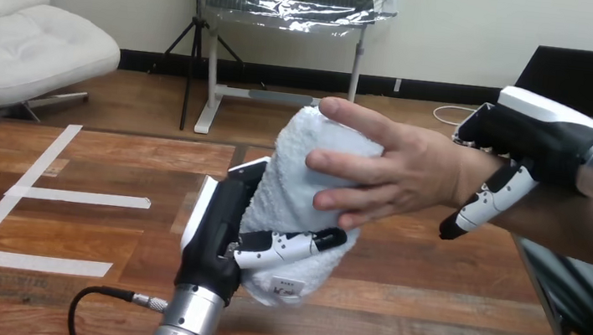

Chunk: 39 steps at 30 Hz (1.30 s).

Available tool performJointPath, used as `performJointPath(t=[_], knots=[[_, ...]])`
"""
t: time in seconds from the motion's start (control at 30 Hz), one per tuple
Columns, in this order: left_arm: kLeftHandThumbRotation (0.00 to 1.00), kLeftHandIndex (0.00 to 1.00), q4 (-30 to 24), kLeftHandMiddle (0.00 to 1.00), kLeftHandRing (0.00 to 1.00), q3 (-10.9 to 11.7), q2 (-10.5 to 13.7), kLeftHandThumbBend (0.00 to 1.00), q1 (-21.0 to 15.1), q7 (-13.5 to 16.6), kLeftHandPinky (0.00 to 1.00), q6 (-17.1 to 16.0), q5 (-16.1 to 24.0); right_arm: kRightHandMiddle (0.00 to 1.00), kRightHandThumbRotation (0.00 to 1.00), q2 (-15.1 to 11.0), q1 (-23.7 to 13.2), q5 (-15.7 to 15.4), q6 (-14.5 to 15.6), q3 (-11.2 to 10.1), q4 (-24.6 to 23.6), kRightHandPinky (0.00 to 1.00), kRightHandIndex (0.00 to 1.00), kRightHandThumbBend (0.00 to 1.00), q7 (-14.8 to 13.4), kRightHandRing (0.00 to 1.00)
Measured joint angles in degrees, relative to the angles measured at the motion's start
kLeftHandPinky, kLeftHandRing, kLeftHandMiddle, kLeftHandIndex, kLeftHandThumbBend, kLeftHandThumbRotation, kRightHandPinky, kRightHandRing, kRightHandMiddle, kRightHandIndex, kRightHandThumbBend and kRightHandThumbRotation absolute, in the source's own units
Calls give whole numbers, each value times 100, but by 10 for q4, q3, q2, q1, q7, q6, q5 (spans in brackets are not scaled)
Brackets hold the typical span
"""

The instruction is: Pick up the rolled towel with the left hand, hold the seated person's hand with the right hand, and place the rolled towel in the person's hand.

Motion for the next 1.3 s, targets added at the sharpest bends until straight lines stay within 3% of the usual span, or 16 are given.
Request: performJointPath(t=[0.93,1.3], knots=[[0,42,20,39,34,-19,-1,61,-4,15,29,0,-7,40,10,10,0,-11,3,4,-2,23,41,94,0,32],[0,42,37,40,36,-21,-4,63,-28,17,29,0,-9,42,11,11,0,-16,3,4,-3,24,41,94,0,34]])
